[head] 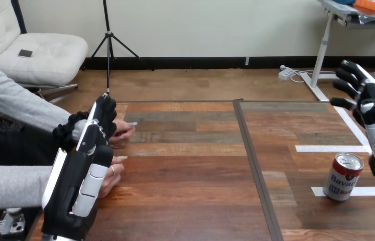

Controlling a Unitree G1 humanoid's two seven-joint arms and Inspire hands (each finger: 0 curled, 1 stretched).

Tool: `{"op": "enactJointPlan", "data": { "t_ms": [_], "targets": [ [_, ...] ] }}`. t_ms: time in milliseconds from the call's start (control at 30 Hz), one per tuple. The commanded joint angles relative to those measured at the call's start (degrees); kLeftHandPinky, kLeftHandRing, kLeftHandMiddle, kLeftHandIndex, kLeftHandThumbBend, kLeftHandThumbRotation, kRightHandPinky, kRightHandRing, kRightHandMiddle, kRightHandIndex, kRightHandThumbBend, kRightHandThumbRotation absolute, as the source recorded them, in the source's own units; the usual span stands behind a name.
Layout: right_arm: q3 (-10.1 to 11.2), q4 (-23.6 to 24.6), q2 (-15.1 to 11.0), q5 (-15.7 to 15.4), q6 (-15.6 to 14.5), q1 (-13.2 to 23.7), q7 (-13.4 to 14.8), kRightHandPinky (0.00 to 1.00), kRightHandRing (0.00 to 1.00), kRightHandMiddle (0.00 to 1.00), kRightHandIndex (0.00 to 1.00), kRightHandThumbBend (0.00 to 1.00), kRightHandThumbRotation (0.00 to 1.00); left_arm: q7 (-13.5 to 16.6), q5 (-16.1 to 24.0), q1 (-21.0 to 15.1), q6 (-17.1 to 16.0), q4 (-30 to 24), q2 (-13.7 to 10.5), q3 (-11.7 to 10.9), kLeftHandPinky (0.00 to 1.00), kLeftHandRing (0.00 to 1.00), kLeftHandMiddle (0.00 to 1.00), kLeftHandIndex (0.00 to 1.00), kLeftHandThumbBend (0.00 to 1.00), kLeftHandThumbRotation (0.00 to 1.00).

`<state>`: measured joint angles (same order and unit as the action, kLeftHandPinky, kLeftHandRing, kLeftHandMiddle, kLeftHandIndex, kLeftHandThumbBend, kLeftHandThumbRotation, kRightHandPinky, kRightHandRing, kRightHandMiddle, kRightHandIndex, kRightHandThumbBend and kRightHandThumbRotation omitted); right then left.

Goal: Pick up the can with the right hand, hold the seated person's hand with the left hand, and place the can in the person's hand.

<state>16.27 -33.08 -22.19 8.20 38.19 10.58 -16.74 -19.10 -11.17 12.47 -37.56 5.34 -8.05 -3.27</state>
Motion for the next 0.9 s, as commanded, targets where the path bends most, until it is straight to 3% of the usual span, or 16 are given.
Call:
{"op": "enactJointPlan", "data": {
  "t_ms": [0, 267, 533, 800, 867],
  "targets": [
    [1.21, -3.11, -2.30, -1.17, 2.18, 4.89, 1.95, 0.82, 0.89, 0.90, 0.90, 1.00, 0.93, 0.46, 0.57, -3.19, -0.74, -0.63, -0.34, -0.58, 1.00, 1.00, 1.00, 1.00, 0.77, 0.92],
    [1.27, -7.89, -4.02, -2.90, 3.69, 6.10, 4.26, 0.82, 0.88, 0.90, 0.91, 1.00, 0.85, 0.17, 0.01, -3.22, -0.27, -0.69, -0.47, -0.50, 1.00, 1.00, 1.00, 1.00, 0.78, 0.92],
    [1.38, -11.48, -4.65, -2.21, 5.56, 6.98, 4.69, 0.83, 0.89, 0.90, 0.91, 1.00, 0.68, -0.36, -0.77, -3.42, -0.49, -0.26, -0.44, -0.43, 1.00, 1.00, 1.00, 1.00, 0.75, 0.90],
    [1.63, -12.43, -4.82, -2.46, 4.49, 7.16, 6.34, 0.87, 0.90, 0.90, 0.90, 1.00, 0.55, -0.34, -0.99, -3.20, 0.39, -0.88, -0.31, -0.33, 1.00, 1.00, 1.00, 1.00, 0.77, 0.88],
    [1.80, -12.49, -4.73, -1.38, 3.33, 7.30, 5.65, 0.89, 0.91, 0.90, 0.90, 1.00, 0.51, -0.40, -0.98, -3.24, 0.41, -0.92, -0.33, -0.31, 1.00, 1.00, 1.00, 1.00, 0.78, 0.88]
  ]
}}
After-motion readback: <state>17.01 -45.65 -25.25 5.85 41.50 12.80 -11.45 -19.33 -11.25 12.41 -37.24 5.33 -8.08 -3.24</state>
